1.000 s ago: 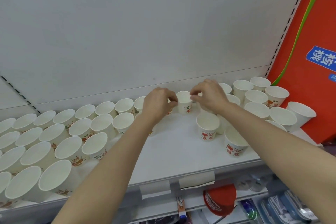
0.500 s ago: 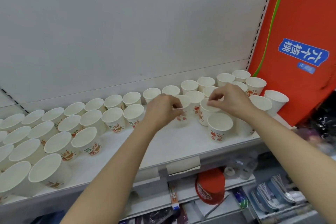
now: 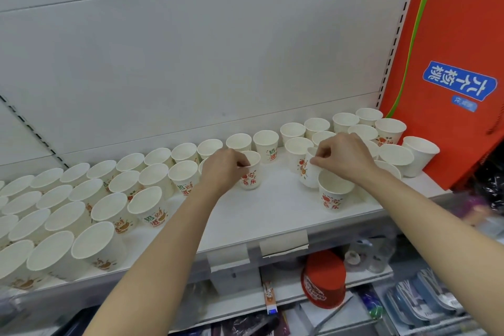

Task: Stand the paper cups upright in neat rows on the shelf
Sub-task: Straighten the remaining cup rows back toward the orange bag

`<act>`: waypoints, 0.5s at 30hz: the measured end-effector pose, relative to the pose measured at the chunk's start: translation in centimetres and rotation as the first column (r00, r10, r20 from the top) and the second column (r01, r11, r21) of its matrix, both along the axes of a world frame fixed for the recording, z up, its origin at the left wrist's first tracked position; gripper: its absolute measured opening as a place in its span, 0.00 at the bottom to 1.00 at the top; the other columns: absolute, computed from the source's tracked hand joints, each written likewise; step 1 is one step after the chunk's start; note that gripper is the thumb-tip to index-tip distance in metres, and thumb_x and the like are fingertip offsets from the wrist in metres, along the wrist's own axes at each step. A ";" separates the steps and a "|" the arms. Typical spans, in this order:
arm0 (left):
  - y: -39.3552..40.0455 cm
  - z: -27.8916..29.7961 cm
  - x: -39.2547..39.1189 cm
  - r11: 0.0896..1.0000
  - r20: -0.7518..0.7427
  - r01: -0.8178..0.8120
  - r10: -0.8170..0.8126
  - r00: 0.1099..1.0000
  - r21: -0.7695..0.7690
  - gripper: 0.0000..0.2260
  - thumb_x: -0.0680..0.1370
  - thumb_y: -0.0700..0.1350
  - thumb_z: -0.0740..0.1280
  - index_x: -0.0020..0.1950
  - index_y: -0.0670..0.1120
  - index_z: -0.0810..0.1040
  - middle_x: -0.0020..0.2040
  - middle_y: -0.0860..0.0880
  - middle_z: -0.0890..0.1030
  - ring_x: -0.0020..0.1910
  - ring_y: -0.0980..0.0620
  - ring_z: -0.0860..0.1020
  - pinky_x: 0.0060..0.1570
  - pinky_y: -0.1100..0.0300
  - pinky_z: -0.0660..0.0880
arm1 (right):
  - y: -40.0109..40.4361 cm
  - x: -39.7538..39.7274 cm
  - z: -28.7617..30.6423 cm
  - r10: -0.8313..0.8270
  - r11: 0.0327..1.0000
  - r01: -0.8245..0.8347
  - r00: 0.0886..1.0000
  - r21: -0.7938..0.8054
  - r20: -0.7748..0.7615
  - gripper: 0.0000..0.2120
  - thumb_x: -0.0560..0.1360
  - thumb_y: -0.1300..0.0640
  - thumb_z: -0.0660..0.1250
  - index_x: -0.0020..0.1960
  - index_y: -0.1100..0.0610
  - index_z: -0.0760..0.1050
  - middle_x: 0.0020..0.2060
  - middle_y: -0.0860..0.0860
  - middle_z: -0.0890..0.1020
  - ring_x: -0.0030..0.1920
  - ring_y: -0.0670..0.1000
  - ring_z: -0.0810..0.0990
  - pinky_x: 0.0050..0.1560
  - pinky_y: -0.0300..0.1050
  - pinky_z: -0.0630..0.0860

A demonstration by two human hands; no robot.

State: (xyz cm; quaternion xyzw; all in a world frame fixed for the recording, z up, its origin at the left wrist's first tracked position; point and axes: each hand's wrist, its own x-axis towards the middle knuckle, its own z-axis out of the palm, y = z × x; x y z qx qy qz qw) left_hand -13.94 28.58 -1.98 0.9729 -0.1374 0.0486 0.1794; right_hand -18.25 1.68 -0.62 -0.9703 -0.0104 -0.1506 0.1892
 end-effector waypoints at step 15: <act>-0.1 -0.6 0.1 0.995 0.120 0.083 -0.088 0.989 0.050 0.08 0.71 0.49 0.74 0.49 0.53 0.83 0.46 0.55 0.82 0.49 0.52 0.76 0.42 0.56 0.75 | 4.5 1.6 0.0 0.301 0.954 -0.301 0.954 0.006 -0.018 0.16 0.65 0.42 0.75 0.50 0.47 0.81 0.42 0.41 0.81 0.51 0.47 0.73 0.56 0.46 0.65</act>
